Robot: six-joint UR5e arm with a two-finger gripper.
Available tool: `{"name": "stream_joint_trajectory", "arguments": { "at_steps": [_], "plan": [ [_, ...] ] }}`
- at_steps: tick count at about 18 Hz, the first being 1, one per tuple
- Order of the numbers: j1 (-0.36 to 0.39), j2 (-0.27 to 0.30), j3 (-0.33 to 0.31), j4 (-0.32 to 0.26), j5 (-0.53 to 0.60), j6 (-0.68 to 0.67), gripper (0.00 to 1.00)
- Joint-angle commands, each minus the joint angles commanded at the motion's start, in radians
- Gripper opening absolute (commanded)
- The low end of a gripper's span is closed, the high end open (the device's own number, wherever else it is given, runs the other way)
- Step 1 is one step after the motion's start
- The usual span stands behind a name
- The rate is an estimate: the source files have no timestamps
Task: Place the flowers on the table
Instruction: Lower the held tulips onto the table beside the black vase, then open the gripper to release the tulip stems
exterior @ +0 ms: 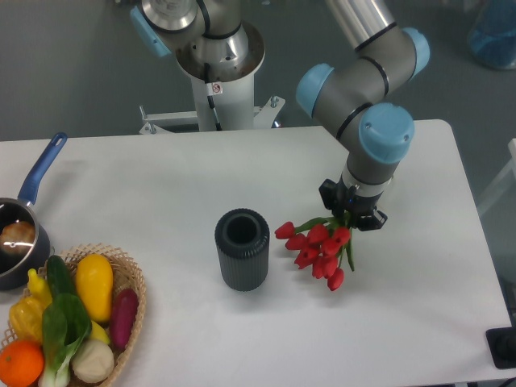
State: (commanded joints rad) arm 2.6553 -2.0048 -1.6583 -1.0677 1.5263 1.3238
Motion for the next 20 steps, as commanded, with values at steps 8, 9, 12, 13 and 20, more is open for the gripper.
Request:
{"name": "stream_joint_trajectory", "arguments": {
  "at_steps": [8,9,12,13,20],
  "plan": [
    [0.0,-0.025,0.02,0.006,0.0,-0.002,0.34],
    [0.0,-0.025,0.02,0.006,0.0,-0.002,0.34],
    [0.0,-0.025,0.022,0.006,0.0,0.0,0.38],
    [0.0,-0.026,0.022,0.006,0.0,0.0,0.39],
    [0.003,-0.025,0.026,0.015,-0.002,0.003,0.54]
  ]
}}
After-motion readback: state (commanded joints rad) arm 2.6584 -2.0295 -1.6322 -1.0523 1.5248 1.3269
